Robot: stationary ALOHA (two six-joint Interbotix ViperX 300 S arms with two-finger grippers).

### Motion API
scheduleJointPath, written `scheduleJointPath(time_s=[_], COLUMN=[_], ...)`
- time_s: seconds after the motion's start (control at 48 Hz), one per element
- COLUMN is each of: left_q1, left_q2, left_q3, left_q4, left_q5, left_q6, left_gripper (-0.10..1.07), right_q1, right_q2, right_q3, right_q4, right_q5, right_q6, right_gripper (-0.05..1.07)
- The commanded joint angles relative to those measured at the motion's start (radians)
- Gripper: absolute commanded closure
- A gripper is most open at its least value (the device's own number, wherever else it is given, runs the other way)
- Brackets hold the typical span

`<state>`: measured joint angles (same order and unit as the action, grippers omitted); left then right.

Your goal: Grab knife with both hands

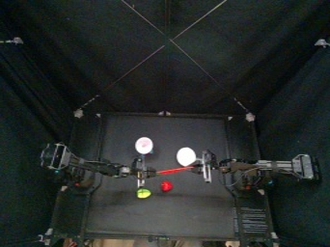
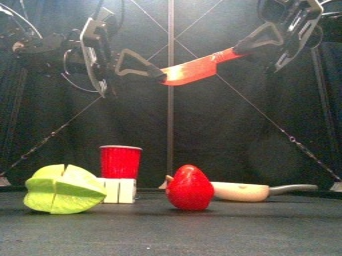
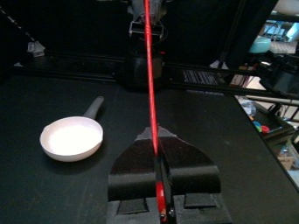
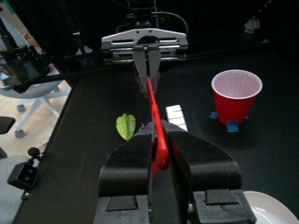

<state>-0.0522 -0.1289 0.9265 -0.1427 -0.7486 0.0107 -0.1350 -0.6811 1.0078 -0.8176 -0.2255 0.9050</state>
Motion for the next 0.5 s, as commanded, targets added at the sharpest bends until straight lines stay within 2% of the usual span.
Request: scheduleJointPath(time_s=[0.0, 0.312, 0.479], left_q1=[0.009, 0.018, 0.02], left_q2=[-0.028, -0.044, -0.037], left_q3=[-0.005, 0.025, 0.021], left_q4=[0.003, 0.005, 0.006], left_q5=[-0.011, -0.011, -0.011], left_q6=[-0.002, -0.002, -0.002], left_gripper=[0.83, 0.83, 0.83], right_q1=[0.005, 0.017, 0.017], right_q2=[0.011, 0.018, 0.018], right_q3=[0.002, 0.049, 0.046], right_q4=[0.003, 0.003, 0.003], right_q5=[-0.006, -0.006, -0.006], right_q6=[0.0, 0.002, 0.002], right_gripper=[0.53, 0.53, 0.53])
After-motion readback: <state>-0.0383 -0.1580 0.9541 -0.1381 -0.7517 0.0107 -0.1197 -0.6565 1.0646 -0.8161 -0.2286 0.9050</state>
